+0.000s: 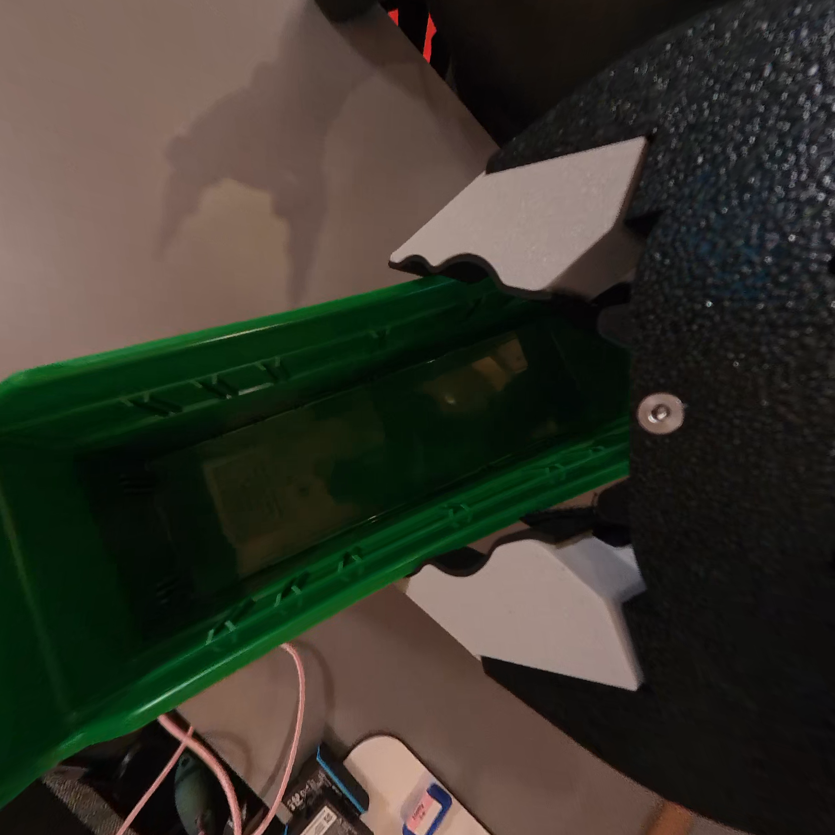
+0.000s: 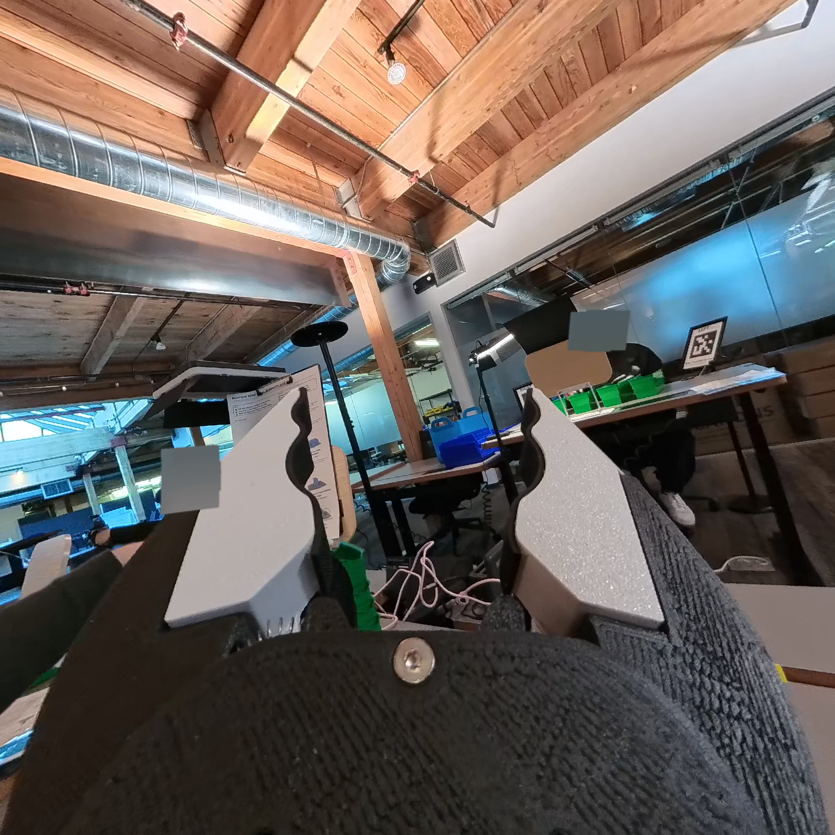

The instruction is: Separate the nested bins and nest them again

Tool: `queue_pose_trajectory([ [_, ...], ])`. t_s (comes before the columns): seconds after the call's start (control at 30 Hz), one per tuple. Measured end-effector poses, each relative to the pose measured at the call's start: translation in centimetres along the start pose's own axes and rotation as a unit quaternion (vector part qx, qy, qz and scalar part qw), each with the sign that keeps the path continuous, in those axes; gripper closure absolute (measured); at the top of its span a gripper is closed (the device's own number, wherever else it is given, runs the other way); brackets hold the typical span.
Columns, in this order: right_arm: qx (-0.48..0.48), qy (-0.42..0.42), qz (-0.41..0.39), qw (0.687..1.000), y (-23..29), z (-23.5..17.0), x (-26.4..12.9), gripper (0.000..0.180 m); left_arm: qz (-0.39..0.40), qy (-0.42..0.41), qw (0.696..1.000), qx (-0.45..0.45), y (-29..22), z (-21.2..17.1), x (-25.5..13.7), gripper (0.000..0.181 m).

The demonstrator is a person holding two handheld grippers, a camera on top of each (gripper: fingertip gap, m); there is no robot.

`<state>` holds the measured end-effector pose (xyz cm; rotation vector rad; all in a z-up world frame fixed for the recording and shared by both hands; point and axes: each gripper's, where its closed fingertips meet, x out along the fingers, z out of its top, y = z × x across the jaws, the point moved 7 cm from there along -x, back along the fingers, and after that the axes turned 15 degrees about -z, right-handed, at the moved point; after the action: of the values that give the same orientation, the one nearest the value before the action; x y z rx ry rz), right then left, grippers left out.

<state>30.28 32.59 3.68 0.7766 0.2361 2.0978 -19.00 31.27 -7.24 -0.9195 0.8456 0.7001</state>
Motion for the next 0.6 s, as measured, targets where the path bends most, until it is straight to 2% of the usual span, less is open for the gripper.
queue_pose_trajectory([
  [0.2, -0.001, 0.0, 0.001, 1.0, 0.1, 0.0, 0.0, 0.086, -0.02, -0.027, 0.999, 0.003, 1.1, -1.1, 1.4, 0.053],
  [0.37, -0.009, 0.002, -0.002, 1.0, 0.3, -0.2, 0.1, 0.086, 0.002, -0.058, 0.998, 0.032, 0.3, -1.4, 1.1, 0.03],
  [0.47, -0.014, 0.001, 0.001, 1.0, 0.7, -0.2, 0.1, 0.086, 0.01, -0.174, 0.982, 0.078, -1.7, -2.0, -1.6, 0.028],
  [0.6, -0.022, 0.002, 0.004, 1.0, 1.2, -0.3, 0.1, 0.086, 0.141, -0.326, 0.916, 0.185, -5.5, -6.8, -4.9, 0.036],
])
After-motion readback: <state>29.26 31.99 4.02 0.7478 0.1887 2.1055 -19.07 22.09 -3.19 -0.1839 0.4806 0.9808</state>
